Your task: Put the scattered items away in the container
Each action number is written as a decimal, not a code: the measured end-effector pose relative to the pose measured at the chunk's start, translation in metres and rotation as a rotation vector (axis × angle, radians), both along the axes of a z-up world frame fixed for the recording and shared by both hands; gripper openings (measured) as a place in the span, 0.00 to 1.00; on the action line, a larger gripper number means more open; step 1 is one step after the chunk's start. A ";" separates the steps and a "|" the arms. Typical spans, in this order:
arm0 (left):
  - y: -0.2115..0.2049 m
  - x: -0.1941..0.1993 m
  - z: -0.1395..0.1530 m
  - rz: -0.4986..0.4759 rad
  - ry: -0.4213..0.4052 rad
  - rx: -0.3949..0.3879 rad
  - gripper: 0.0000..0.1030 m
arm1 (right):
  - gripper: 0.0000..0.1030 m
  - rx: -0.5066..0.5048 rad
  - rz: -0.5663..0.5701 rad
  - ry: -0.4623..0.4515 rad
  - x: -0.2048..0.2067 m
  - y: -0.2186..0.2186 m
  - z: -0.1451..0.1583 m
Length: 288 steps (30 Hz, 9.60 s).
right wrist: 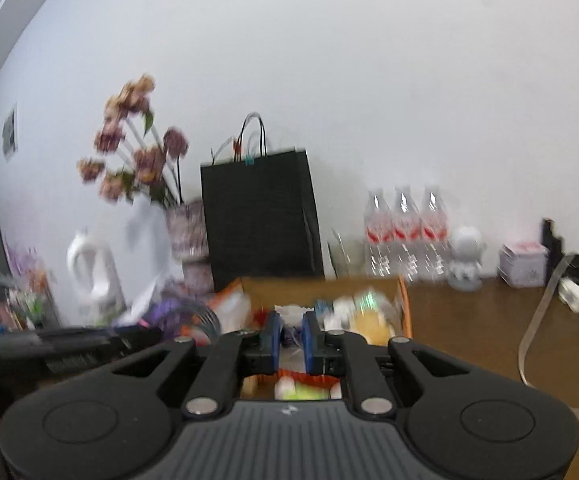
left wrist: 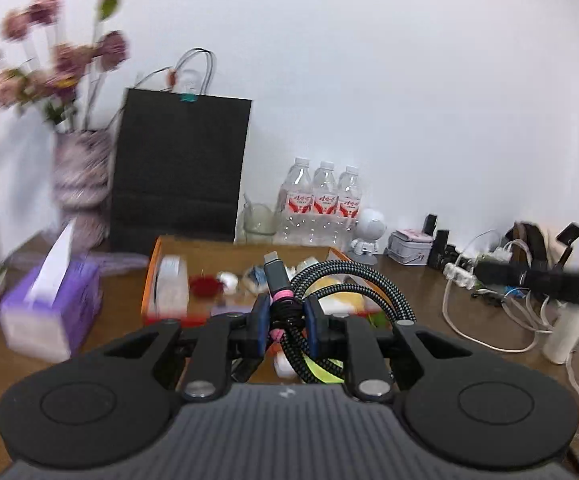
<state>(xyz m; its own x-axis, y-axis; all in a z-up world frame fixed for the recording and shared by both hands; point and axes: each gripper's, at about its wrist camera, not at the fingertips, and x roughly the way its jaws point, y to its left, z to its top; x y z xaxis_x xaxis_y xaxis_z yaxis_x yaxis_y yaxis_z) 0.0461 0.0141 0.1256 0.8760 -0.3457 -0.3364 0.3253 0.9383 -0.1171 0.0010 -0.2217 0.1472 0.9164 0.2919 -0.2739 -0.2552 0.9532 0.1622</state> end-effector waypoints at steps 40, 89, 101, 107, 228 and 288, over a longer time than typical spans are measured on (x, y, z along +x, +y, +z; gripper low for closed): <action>-0.023 0.203 0.049 0.244 0.403 0.193 0.98 | 0.84 -0.184 -0.087 0.582 0.259 0.025 0.011; -0.093 0.073 -0.106 -0.084 0.257 0.157 0.89 | 0.88 0.021 -0.312 0.288 0.009 -0.041 -0.129; -0.073 0.080 -0.119 -0.094 0.270 0.028 0.43 | 0.65 0.072 -0.278 0.371 0.106 -0.032 -0.136; -0.049 0.062 -0.098 -0.118 0.217 -0.058 0.43 | 0.30 -0.009 -0.276 0.394 0.139 -0.021 -0.146; 0.005 -0.075 -0.048 0.323 -0.108 0.073 0.98 | 0.83 -0.079 -0.073 0.037 -0.016 0.054 -0.082; -0.033 0.115 -0.120 0.093 0.289 0.161 0.30 | 0.14 -0.191 -0.036 0.324 0.064 0.041 -0.144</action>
